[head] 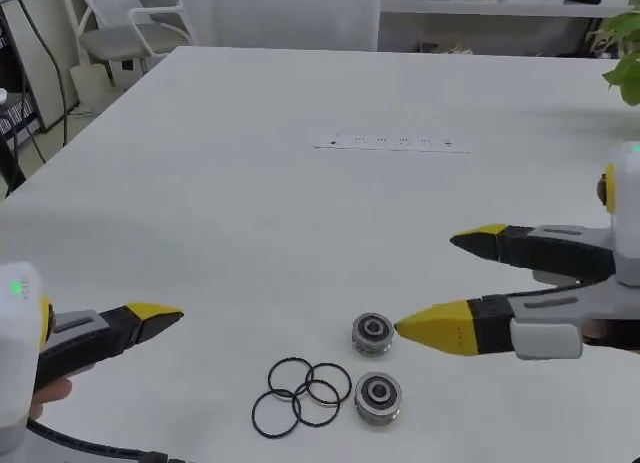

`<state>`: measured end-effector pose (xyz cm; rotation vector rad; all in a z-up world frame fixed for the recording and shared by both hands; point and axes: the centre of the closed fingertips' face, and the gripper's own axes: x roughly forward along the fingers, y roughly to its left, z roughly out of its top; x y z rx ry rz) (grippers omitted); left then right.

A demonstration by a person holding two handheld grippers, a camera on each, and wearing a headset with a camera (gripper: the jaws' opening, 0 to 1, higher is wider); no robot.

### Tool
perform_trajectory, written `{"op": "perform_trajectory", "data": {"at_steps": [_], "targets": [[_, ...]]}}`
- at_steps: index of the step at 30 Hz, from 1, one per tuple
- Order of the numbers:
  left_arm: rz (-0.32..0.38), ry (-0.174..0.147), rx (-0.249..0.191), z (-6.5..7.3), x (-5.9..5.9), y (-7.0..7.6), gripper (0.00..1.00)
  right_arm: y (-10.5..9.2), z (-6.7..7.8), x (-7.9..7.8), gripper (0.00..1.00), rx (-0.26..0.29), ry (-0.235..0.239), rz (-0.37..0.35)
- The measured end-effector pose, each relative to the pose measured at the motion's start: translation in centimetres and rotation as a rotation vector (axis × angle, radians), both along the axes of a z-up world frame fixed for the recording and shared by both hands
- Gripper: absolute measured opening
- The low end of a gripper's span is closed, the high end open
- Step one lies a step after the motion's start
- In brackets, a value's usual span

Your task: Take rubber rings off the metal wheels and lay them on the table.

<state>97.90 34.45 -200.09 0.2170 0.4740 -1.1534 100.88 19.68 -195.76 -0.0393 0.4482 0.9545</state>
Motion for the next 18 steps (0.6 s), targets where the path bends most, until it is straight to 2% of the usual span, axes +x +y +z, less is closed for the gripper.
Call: {"op": "perform_trajectory", "data": {"at_steps": [8, 18], "targets": [[0.003, -0.002, -0.005, 0.0, 0.1, 0.0, 0.99, -1.9, -2.0, -2.2, 0.91, -0.046, 0.021, -0.015], [0.006, -0.001, -0.004, -0.1, 0.2, 0.1, 0.99, -3.2, -4.7, -3.8, 0.95, -0.077, 0.074, -0.047]]}}
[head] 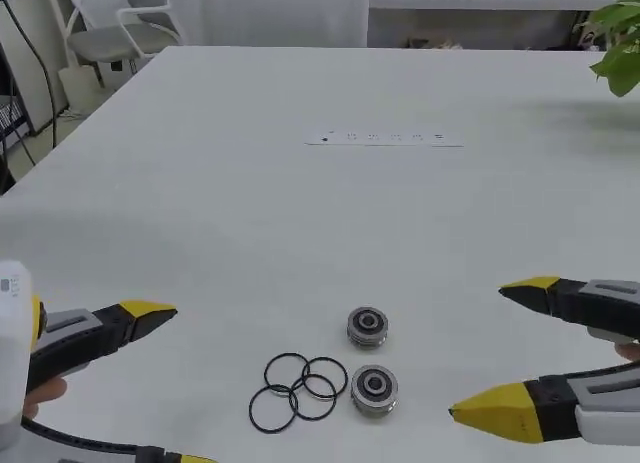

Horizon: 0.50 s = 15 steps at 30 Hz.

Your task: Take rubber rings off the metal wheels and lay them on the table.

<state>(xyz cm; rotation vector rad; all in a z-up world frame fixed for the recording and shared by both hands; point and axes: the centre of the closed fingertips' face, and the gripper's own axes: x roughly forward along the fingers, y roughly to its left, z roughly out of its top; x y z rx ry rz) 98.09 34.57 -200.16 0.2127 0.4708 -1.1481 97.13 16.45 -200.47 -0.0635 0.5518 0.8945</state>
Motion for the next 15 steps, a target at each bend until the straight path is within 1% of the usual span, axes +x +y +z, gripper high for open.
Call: {"op": "perform_trajectory", "data": {"at_steps": [3, 5, 6, 10, 15], "targets": [[0.0, 0.0, -0.001, 0.0, 0.0, 0.0, 0.99, -0.3, -0.8, -0.5, 0.96, -0.015, 0.016, -0.007], [0.0, 0.0, -0.001, 0.0, 0.0, 0.0, 0.99, -0.7, -1.6, -0.9, 0.97, -0.032, 0.039, -0.013], [0.001, 0.001, -0.001, 0.0, 0.0, 0.0, 0.99, -0.7, -1.8, -1.1, 0.98, -0.036, 0.042, -0.015], [0.003, 0.0, -0.002, 0.0, 0.0, 0.0, 0.99, -1.1, -2.5, -1.6, 0.99, -0.042, 0.064, -0.023], [0.005, -0.001, -0.001, 0.0, 0.0, 0.0, 0.99, -1.5, -3.0, -2.1, 0.99, -0.056, 0.081, -0.033]]}}
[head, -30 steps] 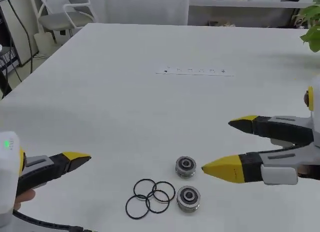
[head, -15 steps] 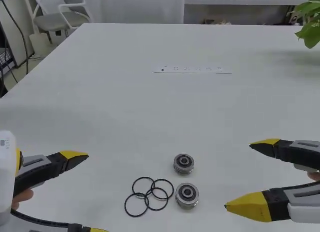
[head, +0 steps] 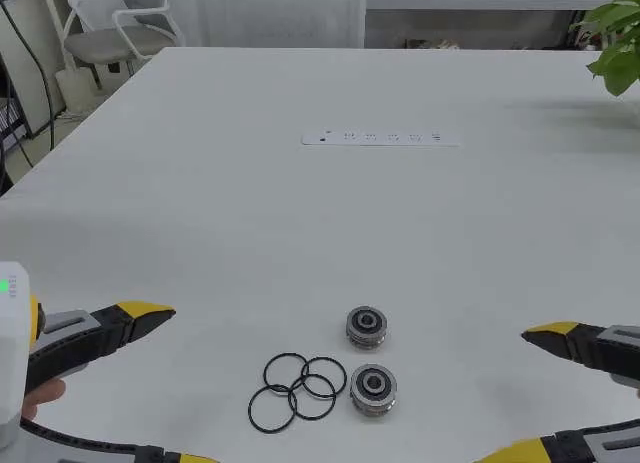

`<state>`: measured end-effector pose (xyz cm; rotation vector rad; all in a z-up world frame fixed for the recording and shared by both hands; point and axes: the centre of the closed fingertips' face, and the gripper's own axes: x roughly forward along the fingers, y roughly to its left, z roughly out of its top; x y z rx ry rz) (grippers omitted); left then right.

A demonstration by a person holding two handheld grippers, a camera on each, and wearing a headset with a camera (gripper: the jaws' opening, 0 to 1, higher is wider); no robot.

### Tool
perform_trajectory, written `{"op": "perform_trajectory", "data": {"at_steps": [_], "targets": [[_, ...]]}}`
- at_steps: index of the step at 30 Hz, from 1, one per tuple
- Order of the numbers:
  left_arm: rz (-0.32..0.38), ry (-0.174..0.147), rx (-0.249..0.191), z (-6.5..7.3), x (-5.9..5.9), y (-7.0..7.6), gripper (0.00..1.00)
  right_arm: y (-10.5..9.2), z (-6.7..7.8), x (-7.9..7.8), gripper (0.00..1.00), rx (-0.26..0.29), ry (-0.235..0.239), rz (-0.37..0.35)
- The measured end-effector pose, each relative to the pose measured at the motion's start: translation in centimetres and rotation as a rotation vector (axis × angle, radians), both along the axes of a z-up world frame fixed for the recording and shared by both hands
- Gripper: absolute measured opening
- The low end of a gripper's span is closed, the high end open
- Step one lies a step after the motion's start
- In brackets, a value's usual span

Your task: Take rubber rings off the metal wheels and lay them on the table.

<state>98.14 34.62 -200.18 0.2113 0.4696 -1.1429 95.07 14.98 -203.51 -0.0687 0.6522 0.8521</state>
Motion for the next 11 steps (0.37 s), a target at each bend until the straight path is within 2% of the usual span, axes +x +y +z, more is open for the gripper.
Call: {"op": "perform_trajectory", "data": {"at_steps": [11], "targets": [[0.001, -0.002, 0.007, -0.03, -0.03, 0.03, 0.99, -0.34, -0.56, -0.34, 0.97, -0.015, 0.014, -0.012]]}}
